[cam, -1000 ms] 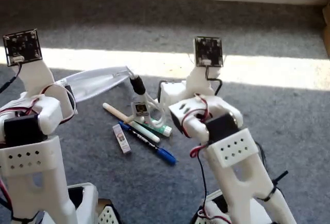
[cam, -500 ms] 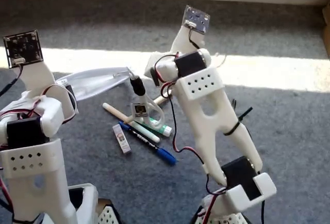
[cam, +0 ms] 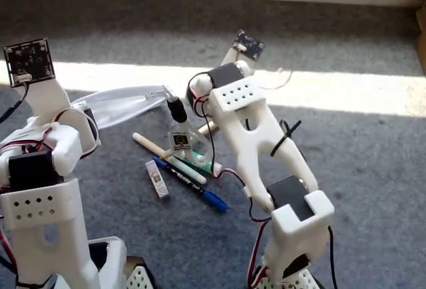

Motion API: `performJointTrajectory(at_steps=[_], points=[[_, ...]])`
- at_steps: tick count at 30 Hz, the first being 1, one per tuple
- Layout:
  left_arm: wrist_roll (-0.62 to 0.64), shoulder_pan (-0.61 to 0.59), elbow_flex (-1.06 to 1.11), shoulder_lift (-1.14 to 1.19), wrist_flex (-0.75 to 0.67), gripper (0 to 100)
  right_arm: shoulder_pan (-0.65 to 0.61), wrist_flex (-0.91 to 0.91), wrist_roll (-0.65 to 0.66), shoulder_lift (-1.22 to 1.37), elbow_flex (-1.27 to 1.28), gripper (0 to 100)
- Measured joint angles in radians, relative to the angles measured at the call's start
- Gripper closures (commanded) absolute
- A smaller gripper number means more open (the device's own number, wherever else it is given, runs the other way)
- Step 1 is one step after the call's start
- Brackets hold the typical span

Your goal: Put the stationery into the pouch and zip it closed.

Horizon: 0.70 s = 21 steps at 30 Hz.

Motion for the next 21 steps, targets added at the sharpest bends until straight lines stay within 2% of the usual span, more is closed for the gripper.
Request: performJointTrajectory(at_steps=[10,17,21], points=[[0.000,0.000,0.000,0.000,0.000,99,0.020,-0.072,0.000,0.141,-0.012,73.1],[0.000,0.000,0.000,0.000,0.000,99,0.020,-0.087,0.000,0.146,-0.012,73.2],[0.000,0.000,0.000,0.000,0.000,99,0.020,-0.157,0.000,0.146,-0.012,73.3]])
